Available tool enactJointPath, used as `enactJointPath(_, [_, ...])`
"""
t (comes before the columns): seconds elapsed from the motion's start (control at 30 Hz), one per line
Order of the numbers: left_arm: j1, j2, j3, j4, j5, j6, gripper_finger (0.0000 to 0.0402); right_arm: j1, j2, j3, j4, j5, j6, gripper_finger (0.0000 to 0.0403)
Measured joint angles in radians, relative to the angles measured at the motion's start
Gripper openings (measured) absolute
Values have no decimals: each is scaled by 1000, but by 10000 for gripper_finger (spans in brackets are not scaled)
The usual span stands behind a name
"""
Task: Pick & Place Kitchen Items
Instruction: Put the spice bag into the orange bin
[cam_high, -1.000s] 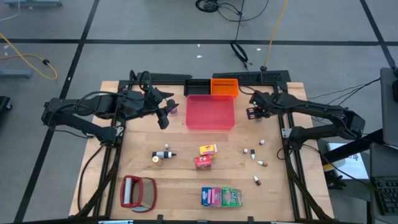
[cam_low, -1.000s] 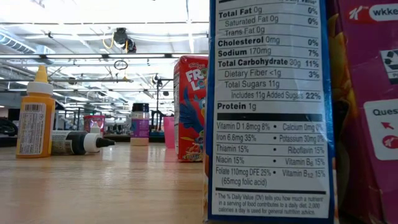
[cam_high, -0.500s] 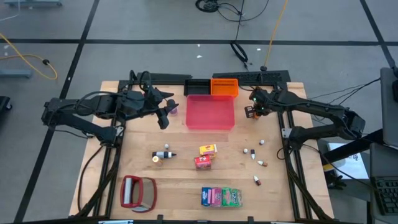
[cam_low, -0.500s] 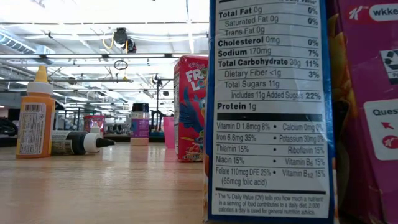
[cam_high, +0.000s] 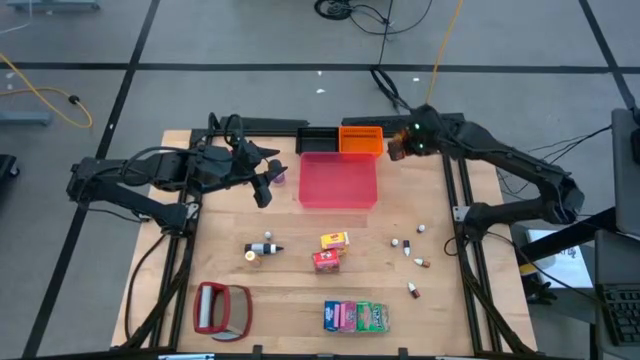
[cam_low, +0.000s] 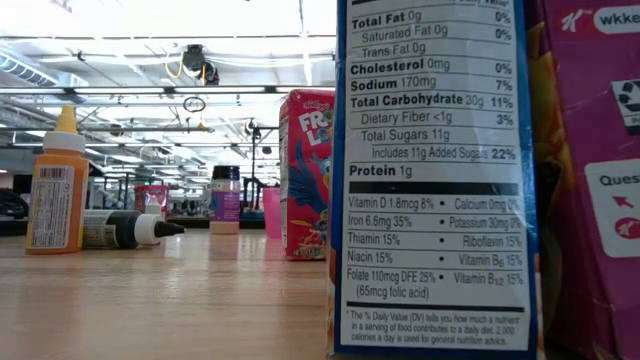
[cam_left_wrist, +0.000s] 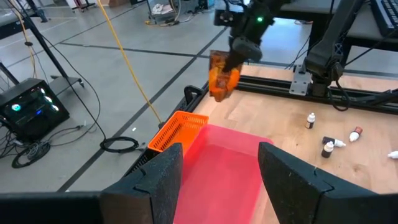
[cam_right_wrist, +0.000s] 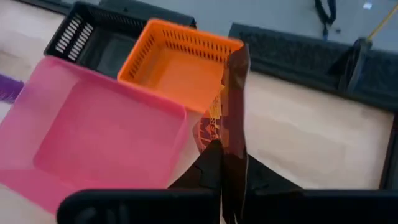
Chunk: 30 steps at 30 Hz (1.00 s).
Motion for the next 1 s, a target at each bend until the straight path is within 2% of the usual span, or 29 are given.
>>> enactJointPath(0.27, [0,0,0,21,0,-24,212,-34,210,146,38,-29,-138,0])
enactJointPath(0.47, [3,0,0,24,0,-26,212,-55,317,226,58,-53,-208,0])
enactJointPath(1.0, [6,1,0,25,0,-27,212,-91,478,232,131,-56,-271,0])
